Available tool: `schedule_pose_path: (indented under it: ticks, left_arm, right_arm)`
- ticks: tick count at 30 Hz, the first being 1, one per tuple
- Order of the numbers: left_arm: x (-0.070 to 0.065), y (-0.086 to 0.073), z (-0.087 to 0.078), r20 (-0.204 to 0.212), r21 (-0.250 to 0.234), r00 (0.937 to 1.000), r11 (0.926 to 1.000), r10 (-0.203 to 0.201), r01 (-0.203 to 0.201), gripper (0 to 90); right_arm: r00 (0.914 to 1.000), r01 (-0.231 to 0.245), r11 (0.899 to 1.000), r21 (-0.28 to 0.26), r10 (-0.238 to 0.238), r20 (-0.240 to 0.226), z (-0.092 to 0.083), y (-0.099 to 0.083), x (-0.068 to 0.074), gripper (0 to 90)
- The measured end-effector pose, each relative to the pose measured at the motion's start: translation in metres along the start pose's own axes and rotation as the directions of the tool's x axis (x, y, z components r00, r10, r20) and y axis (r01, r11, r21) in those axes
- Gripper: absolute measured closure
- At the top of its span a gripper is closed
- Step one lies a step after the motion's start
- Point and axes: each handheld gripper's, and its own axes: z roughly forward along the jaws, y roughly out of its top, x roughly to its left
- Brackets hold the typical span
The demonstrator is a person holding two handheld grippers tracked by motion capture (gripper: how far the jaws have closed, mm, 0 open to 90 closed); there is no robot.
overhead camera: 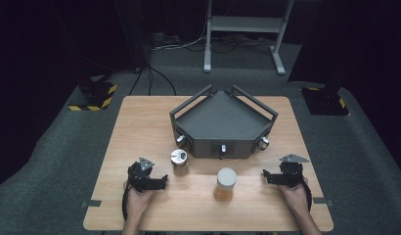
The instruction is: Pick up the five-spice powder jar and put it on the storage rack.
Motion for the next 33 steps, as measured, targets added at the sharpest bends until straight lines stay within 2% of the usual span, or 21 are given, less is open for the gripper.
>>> schedule_pose_path:
  ticks: [21,33]
  left_arm:
    - [0.0013,0.0006,-0.0001,0.005,0.004,1.0,1.0,0.008,-0.008,0.7]
    - [0.0075,0.0009,-0.0003,0.037,0.002,0.9991,0.9998,0.019,-0.02,0.5]
  right_arm:
    - [1.0,0.004,1.0,0.006,-0.004,-0.001,0.0009,0.0017,-0.0016,2.4]
    - [1.0,0.003,1.0,0.006,-0.003,-0.002,0.0009,0.0015,-0.0015,2.3]
